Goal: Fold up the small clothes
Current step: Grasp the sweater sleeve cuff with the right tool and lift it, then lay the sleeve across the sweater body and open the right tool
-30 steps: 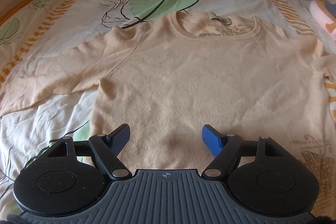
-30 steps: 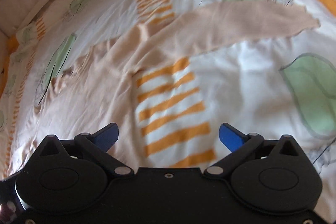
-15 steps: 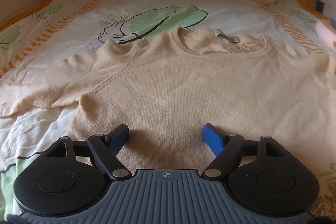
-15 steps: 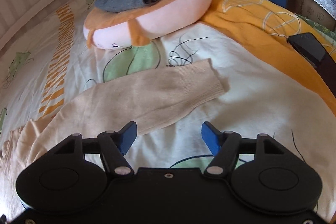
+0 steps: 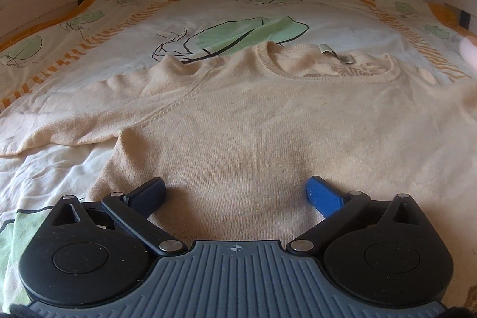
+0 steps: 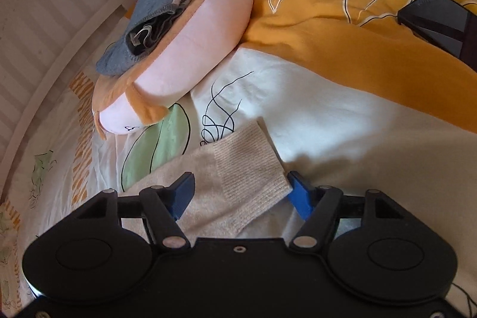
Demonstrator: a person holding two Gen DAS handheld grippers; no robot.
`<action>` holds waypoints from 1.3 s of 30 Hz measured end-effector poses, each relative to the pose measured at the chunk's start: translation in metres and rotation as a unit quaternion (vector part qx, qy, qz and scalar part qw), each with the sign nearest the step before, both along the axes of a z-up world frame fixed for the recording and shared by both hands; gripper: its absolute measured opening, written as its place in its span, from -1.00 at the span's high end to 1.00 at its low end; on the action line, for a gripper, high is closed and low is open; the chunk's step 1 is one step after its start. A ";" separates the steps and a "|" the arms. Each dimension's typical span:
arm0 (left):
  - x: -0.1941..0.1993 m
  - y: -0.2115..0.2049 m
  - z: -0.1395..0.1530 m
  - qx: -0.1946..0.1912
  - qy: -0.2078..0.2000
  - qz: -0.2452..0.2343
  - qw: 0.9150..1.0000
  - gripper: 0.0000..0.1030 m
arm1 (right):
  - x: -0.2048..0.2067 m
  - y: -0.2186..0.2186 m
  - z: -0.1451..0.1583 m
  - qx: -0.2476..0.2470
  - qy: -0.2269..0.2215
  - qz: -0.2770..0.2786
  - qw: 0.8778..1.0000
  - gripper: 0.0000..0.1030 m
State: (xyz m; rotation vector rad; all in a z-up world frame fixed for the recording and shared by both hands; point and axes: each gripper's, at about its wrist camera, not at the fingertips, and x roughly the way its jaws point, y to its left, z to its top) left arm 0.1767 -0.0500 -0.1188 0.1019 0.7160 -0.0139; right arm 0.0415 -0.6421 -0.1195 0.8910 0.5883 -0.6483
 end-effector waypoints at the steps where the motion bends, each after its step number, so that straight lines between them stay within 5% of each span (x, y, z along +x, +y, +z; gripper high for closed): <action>1: 0.000 0.000 0.000 -0.001 -0.002 0.000 1.000 -1.00 | 0.002 0.000 0.000 -0.004 0.004 0.001 1.000 -0.15; 2: -0.001 0.001 -0.001 -0.002 -0.003 0.000 1.000 -1.00 | 0.005 0.000 0.001 -0.012 0.013 0.003 1.000 0.00; 3: -0.001 0.001 -0.001 -0.004 -0.004 0.000 1.000 -1.00 | 0.007 0.000 0.001 -0.016 0.024 0.005 1.000 0.54; 4: 0.000 0.002 -0.002 -0.005 -0.004 0.000 1.000 -1.00 | 0.008 0.000 0.001 -0.010 0.027 0.007 1.000 0.69; 8: 0.000 0.001 -0.002 -0.002 -0.006 0.000 1.000 -1.00 | 0.005 0.007 0.020 -0.015 0.010 -0.008 1.000 0.70; 14: -0.001 0.001 -0.002 0.000 -0.007 0.000 1.000 -1.00 | 0.038 0.061 0.112 -0.114 -0.022 0.081 0.990 0.70; 19: -0.001 0.002 -0.002 -0.003 -0.007 -0.001 1.000 -1.00 | 0.084 0.138 0.194 -0.144 -0.103 0.183 0.967 0.70; 22: -0.001 0.003 -0.002 -0.005 -0.008 -0.001 1.000 -1.00 | 0.118 0.197 0.218 -0.137 -0.137 0.256 0.947 0.70; 27: -0.002 0.004 -0.001 -0.011 -0.008 0.000 1.000 -1.00 | 0.173 0.305 0.209 -0.099 -0.154 0.374 0.909 0.70; 33: -0.002 0.004 0.000 -0.016 -0.008 0.000 1.000 -1.00 | 0.222 0.410 0.154 -0.046 -0.117 0.480 0.868 0.70; 39: -0.002 0.005 0.000 -0.018 -0.008 -0.001 1.000 -1.00 | 0.244 0.456 0.108 0.004 -0.087 0.533 0.842 0.57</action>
